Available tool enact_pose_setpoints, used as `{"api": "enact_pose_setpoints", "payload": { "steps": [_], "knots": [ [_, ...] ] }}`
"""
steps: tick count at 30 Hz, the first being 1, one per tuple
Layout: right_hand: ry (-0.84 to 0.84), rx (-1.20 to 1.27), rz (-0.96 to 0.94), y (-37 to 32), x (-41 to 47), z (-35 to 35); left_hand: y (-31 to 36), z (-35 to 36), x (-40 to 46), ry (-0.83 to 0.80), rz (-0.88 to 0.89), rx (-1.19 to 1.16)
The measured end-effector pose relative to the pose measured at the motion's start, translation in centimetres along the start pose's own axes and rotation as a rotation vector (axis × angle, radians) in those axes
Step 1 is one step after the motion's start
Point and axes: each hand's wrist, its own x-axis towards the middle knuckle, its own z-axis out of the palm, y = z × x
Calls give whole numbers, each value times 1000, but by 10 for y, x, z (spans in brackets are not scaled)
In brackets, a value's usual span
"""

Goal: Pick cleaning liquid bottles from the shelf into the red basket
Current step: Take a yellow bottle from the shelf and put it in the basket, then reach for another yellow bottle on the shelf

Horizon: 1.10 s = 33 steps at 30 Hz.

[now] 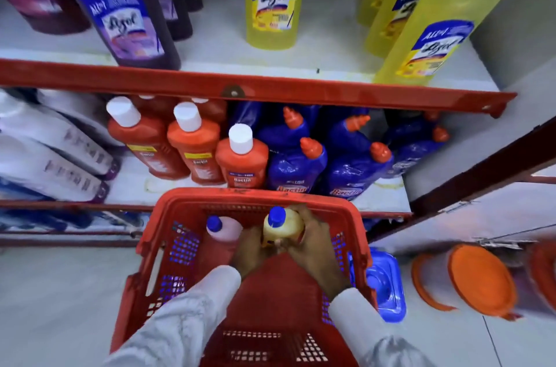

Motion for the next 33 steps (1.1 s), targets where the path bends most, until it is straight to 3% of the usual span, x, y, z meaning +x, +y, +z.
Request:
{"api": "enact_pose_setpoints", "payload": {
  "steps": [12,14,17,20,24,26,29,33],
  "knots": [
    [-99,44,85,48,10,22,-4,19,8,58,-249,-32],
    [-107,31,95,45,12,14,12,7,1,57,-255,4],
    [-65,20,-2,27,13,-11,37,-21,-14,163,-113,76],
    [147,-24,-220,-3,12,-51,83,-54,-30,365,164,218],
    [594,-83,-503,-55,25,-104,146,-85,-25,547,552,446],
    [813,-145,-567,-77,40,-127,176,-93,-14,615,607,554],
    [1021,-138,-503,-100,62,-155,208,-102,5,689,585,675],
    [1005,-7,-269,-117,99,-186,236,-107,31,672,476,762]
  ]
}}
